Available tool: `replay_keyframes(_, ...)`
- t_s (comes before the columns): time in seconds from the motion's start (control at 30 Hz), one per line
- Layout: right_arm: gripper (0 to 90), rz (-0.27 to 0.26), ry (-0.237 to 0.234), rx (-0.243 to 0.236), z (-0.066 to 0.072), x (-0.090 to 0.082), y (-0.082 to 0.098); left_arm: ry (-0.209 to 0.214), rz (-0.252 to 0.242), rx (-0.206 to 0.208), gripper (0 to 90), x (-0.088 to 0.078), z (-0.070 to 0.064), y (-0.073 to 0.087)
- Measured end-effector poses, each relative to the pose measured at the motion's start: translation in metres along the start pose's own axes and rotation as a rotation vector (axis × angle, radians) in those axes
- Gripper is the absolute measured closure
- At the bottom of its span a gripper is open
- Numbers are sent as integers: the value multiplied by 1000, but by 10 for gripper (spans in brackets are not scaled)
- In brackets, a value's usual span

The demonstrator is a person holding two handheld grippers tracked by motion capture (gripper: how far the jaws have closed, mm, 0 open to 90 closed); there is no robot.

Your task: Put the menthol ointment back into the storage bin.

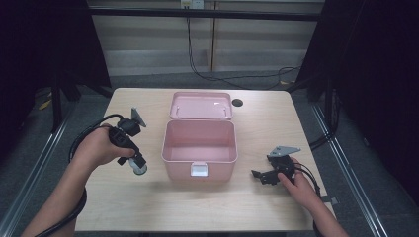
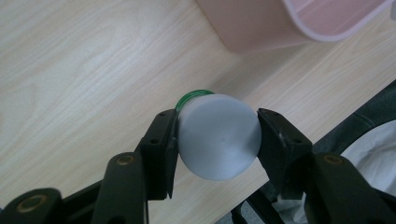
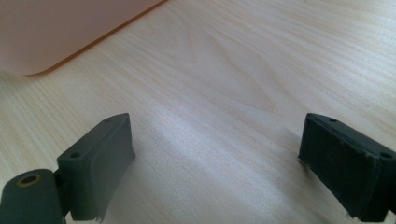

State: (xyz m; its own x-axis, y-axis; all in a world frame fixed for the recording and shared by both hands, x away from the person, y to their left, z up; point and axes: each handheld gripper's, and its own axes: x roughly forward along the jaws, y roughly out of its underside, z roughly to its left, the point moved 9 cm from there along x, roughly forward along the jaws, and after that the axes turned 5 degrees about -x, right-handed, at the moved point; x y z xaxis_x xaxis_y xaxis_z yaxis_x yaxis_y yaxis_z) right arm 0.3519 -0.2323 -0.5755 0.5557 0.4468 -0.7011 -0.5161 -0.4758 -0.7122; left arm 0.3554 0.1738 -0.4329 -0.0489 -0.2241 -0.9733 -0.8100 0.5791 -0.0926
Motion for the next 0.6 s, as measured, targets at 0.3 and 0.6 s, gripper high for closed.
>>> replay_keyframes(0.3,92,-2,0,-4,0,0,0,0,-5,1,499,-18,-5,-14)
replay_keyframes(0.6,92,-2,0,-3,0,0,0,-6,-12,3,499,-36,-10,-24)
